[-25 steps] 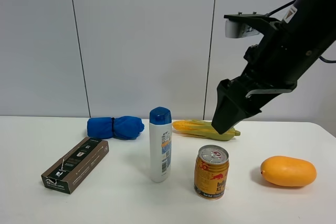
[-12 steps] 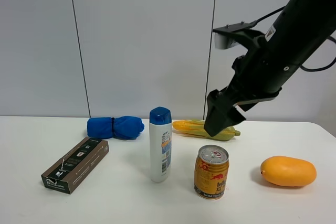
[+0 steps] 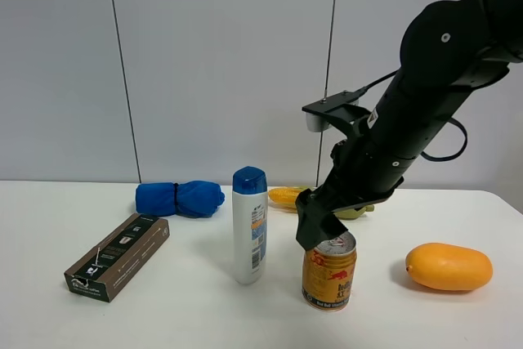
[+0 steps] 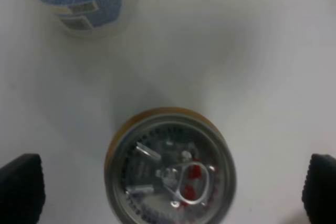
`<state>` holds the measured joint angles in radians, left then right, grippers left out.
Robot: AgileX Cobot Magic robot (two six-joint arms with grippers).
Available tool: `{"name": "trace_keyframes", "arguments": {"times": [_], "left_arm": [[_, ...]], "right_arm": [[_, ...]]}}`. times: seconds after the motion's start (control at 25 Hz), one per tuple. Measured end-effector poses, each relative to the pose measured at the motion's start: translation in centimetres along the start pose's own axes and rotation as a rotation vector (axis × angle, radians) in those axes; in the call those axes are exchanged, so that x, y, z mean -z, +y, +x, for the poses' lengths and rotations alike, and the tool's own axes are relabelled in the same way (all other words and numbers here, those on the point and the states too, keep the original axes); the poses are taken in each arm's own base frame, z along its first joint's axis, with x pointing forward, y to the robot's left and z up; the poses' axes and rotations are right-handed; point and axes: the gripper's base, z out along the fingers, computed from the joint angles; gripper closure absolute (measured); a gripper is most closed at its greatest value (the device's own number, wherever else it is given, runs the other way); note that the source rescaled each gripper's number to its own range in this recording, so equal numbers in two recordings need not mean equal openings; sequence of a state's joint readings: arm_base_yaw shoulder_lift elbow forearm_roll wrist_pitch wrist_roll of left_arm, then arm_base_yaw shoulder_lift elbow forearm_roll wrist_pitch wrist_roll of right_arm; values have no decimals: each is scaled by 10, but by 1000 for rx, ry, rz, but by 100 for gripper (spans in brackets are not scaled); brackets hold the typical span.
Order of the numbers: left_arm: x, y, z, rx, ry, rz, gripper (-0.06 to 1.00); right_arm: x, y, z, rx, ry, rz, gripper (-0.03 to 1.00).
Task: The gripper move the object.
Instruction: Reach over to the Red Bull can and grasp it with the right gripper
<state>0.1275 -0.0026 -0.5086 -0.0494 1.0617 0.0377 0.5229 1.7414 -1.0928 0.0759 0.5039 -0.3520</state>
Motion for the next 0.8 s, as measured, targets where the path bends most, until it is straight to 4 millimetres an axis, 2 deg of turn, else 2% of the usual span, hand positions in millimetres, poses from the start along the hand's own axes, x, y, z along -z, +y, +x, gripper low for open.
{"name": "trace_keyframes", "arguments": {"times": [0.24, 0.56, 0.8], "left_arm": [[0, 0, 0, 0, 0, 0, -6], [0, 0, 0, 0, 0, 0, -6], [0, 0, 0, 0, 0, 0, -6]], "right_arm": [[-6, 3, -1, -10, -9, -9, -1], [-26, 8, 5, -3, 43, -28, 0], [-29, 8, 5, -4, 47, -28, 0]]}}
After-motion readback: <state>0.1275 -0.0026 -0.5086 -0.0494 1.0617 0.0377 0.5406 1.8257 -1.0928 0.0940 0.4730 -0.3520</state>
